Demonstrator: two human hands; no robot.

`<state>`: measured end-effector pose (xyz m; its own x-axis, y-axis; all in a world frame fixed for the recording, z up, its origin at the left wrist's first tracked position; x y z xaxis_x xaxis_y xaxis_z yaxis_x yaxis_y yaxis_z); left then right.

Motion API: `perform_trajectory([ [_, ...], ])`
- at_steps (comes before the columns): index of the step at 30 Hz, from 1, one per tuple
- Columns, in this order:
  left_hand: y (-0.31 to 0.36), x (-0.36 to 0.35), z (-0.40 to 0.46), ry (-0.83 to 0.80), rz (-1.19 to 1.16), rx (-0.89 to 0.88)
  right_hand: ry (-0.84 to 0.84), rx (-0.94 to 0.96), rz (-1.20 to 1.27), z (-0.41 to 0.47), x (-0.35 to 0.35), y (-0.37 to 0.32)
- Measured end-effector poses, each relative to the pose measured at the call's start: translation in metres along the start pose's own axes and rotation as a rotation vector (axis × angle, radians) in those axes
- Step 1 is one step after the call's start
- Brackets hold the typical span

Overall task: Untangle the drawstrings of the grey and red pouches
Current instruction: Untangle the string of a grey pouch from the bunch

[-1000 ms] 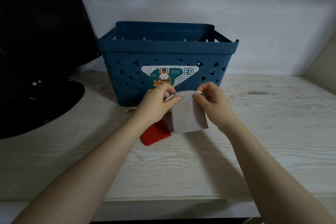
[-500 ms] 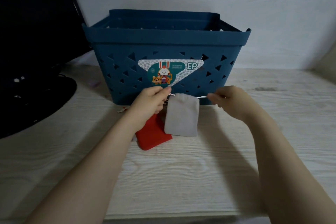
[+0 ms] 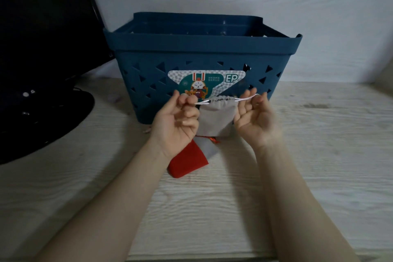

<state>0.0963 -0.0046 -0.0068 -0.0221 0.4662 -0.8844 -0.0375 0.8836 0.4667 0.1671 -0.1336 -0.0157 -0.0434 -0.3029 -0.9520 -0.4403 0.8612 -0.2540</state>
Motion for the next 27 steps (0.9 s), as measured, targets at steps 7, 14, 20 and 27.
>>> perform_trajectory([
  [7,0.023,0.015,0.006,0.152,0.029,-0.113,0.01,0.068,-0.056,0.002,0.008,-0.009],
  [14,0.015,0.006,-0.001,0.215,0.62,-0.195,-0.04,0.315,-0.823,-0.014,-0.008,-0.008],
  [20,0.015,-0.006,-0.009,0.276,1.138,-0.4,-0.189,0.267,-1.253,-0.027,-0.014,0.024],
  [27,0.015,-0.009,-0.011,0.23,1.089,-0.429,-0.369,0.237,-1.361,-0.03,-0.015,0.045],
])
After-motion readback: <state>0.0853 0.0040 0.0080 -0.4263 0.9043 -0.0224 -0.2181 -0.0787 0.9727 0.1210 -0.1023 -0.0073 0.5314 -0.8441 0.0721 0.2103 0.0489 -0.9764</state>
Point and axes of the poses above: each hand's wrist, its own z-axis towards the middle knuckle, its own x-axis out of the back of the hand, y = z × x, the point moved 6 cm from there along z, towards the middle knuckle, and after that the axes turned 4 degrees about y, right-handed, at the moved point
